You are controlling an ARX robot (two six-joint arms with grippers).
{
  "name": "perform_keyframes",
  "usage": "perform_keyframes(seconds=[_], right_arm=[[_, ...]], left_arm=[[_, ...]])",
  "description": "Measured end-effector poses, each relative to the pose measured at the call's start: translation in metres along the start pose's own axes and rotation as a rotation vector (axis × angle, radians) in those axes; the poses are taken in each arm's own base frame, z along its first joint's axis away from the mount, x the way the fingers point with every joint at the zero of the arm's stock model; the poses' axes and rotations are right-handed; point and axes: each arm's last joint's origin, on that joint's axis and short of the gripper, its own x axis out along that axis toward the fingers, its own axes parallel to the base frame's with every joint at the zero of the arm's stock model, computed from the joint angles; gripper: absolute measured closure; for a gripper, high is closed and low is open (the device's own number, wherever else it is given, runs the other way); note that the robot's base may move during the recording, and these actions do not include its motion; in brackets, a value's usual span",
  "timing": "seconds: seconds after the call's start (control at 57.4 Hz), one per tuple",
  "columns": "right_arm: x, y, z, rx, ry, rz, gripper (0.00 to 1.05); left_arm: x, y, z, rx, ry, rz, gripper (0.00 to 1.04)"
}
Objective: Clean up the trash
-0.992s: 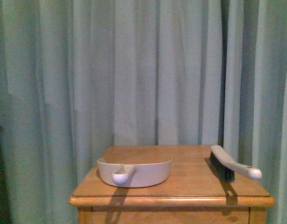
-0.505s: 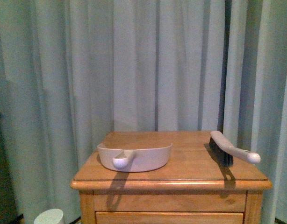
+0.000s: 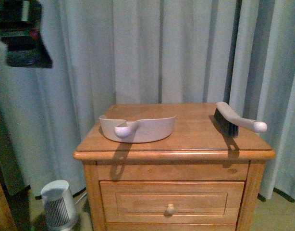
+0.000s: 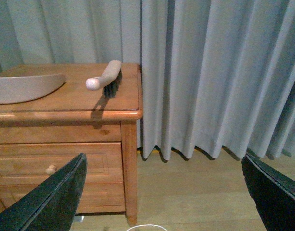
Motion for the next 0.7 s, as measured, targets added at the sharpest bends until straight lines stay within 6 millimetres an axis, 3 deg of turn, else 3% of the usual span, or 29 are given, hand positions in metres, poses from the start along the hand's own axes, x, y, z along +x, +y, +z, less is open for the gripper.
perform_keyframes(seconds=[0.104,0.279,0.696], right_arm=[[0.0,0.0,0.0,0.0,0.0,0.0,0.07],[0.0,0.0,0.0,0.0,0.0,0.0,0.07],[0.0,0.0,0.0,0.0,0.0,0.0,0.07]], left_arm=[[0.035,-0.028,0.011,0.027,0.062,0.009,0.08],[0.077,-0.056,0.01,0.028,0.143,0.034,0.08],[0.116,-0.088,0.004,-0.032,0.235,0.05,0.08]])
